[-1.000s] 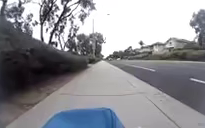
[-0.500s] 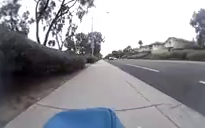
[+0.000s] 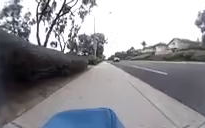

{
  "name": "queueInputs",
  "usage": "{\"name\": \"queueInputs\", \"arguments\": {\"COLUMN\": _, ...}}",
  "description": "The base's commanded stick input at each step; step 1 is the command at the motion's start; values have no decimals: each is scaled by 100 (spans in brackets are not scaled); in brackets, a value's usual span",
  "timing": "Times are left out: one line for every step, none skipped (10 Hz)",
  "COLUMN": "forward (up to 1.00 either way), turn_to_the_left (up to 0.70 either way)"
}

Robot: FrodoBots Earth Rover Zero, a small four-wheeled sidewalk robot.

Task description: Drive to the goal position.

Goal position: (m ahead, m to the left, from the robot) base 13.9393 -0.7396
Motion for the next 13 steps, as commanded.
{"name": "queueInputs", "arguments": {"forward": 100, "turn_to_the_left": 0}}
{"name": "queueInputs", "arguments": {"forward": 100, "turn_to_the_left": 0}}
{"name": "queueInputs", "arguments": {"forward": 100, "turn_to_the_left": 0}}
{"name": "queueInputs", "arguments": {"forward": 100, "turn_to_the_left": 0}}
{"name": "queueInputs", "arguments": {"forward": 100, "turn_to_the_left": 0}}
{"name": "queueInputs", "arguments": {"forward": 100, "turn_to_the_left": 0}}
{"name": "queueInputs", "arguments": {"forward": 100, "turn_to_the_left": 0}}
{"name": "queueInputs", "arguments": {"forward": 100, "turn_to_the_left": 0}}
{"name": "queueInputs", "arguments": {"forward": 100, "turn_to_the_left": 0}}
{"name": "queueInputs", "arguments": {"forward": 100, "turn_to_the_left": 0}}
{"name": "queueInputs", "arguments": {"forward": 100, "turn_to_the_left": 0}}
{"name": "queueInputs", "arguments": {"forward": 100, "turn_to_the_left": 0}}
{"name": "queueInputs", "arguments": {"forward": 100, "turn_to_the_left": 0}}
